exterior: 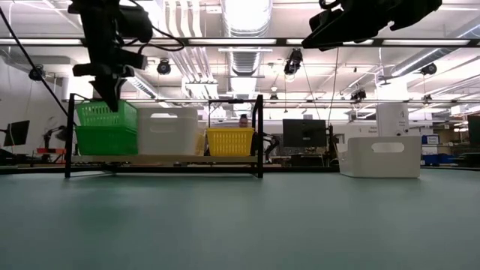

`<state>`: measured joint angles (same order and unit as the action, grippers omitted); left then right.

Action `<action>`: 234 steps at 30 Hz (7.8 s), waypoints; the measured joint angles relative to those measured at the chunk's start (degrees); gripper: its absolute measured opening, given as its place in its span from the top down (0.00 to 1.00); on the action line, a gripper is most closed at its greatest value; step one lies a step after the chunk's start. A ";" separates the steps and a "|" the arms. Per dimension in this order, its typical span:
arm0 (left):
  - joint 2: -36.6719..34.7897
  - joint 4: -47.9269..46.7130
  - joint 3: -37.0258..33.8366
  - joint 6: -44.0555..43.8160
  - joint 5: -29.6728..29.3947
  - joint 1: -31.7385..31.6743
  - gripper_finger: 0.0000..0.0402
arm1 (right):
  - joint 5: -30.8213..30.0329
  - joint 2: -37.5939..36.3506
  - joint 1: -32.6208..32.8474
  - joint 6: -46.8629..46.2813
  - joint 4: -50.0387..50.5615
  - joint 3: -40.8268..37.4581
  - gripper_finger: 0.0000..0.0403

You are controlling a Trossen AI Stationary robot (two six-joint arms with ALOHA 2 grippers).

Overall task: Stack baskets on shelf by color
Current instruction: Stack the green bin on the top of the green bin on the shelf, then stack the yellow bin on the top of the yellow bin on the shelf, then stack the white bin on the top of the white bin on the shelf

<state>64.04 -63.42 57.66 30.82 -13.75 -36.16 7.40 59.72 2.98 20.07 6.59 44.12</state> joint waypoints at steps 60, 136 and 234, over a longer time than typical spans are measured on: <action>-4.09 105.23 -33.25 -3.21 -14.63 60.15 0.88 | 9.75 10.77 12.54 -38.61 9.76 11.96 0.81; -32.86 98.42 -35.72 10.44 -24.50 60.22 0.88 | -29.81 43.95 1.06 -5.23 55.70 72.19 0.98; -38.26 98.82 -38.34 13.01 -24.69 60.19 0.88 | -18.03 21.81 -21.00 -22.35 53.19 14.36 0.54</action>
<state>25.78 35.40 19.32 43.83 -38.44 24.03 -10.64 81.53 -18.02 -2.28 59.78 58.47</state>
